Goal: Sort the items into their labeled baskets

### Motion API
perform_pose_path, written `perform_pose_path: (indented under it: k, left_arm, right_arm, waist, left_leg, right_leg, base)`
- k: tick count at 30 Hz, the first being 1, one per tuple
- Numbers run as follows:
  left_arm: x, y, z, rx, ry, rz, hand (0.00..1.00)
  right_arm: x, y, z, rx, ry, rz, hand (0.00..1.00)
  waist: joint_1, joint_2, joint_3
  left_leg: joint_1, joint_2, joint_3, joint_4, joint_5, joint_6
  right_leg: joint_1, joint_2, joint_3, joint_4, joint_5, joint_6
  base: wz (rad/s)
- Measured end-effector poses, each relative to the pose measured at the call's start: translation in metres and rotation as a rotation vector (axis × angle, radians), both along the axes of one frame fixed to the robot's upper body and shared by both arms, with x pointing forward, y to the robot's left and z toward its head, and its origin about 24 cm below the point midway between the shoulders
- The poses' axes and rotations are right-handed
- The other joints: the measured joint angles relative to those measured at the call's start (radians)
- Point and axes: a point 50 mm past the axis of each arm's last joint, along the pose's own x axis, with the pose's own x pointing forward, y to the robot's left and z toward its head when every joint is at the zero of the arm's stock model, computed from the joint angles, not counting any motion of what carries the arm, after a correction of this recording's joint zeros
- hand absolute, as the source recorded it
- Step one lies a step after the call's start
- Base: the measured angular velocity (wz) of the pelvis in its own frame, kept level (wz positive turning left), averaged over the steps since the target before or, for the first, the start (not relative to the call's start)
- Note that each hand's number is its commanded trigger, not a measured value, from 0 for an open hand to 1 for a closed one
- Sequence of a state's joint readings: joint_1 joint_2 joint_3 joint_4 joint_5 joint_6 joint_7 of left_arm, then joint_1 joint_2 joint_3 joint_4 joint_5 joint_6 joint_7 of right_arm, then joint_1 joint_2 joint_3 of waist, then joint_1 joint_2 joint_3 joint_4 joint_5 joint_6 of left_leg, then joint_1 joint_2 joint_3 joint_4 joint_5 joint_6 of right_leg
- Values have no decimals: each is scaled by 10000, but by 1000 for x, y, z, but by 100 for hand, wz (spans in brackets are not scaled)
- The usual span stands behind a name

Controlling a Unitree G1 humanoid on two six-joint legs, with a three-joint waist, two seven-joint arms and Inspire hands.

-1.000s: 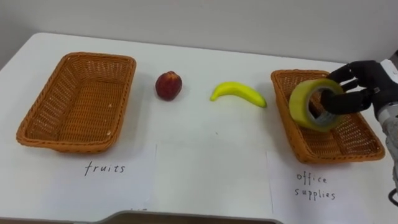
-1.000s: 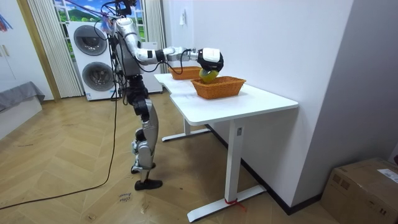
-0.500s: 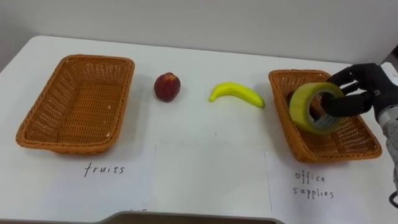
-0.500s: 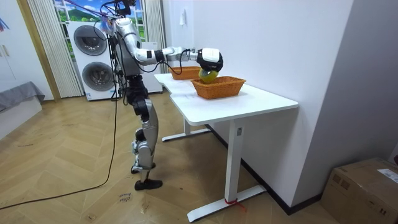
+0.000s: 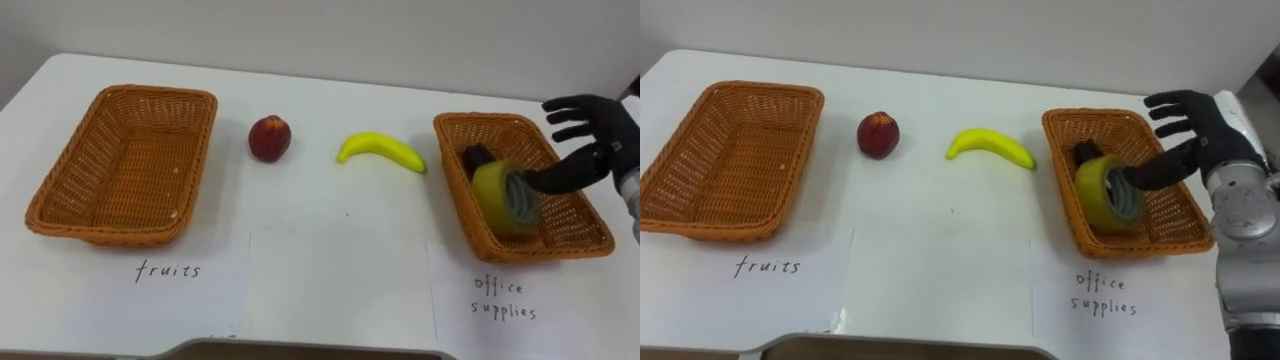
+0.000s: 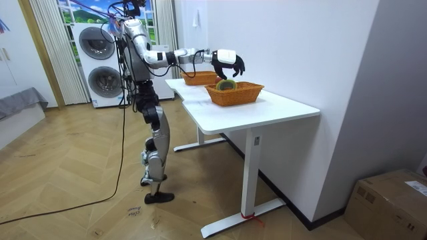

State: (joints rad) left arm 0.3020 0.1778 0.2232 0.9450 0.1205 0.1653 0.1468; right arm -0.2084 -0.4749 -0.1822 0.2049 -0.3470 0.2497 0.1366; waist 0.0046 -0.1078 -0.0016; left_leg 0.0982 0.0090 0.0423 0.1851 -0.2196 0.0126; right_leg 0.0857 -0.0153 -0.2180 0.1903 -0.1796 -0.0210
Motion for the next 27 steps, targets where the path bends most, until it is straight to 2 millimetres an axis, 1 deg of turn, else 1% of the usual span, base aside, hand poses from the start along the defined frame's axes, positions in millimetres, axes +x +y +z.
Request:
perform_pose_path:
  k: [7, 16, 22, 27]
  left_arm:
    - [0, 0, 0, -4, -4, 0, 0]
    - [0, 0, 0, -12, -9, 1, 0]
    - [3, 0, 0, 29, -77, -22, 0]
    - [5, 1, 1, 198, -124, -10, 0]
  right_arm:
    - [0, 0, 0, -146, 96, 39, 0]
    - [0, 0, 0, -161, 105, 41, 0]
    - [0, 0, -1, -73, 159, 119, 0]
    - [1, 2, -1, 394, 37, 174, 0]
  waist:
    - [10, -19, -4]
    - [49, -97, -5]
    - [56, -87, -1]
    - [129, -96, -10]
  left_leg:
    - [6, -1, 0, 5, 0, 0]
    - [21, 1, 84, 26, 1, 1]
    - [14, 14, 111, 3, 0, 1]
    - [5, 18, 134, -65, 0, 1]
  right_leg:
    - [-20, -4, 10, -10, 0, 0]
    - [-37, -5, 117, -9, 0, 0]
    - [-62, 1, 180, -18, 0, 0]
    - [-165, 17, 232, 0, 1, -1]
  base:
    - [0]
    - [-1]
    - [-1]
    - [-4]
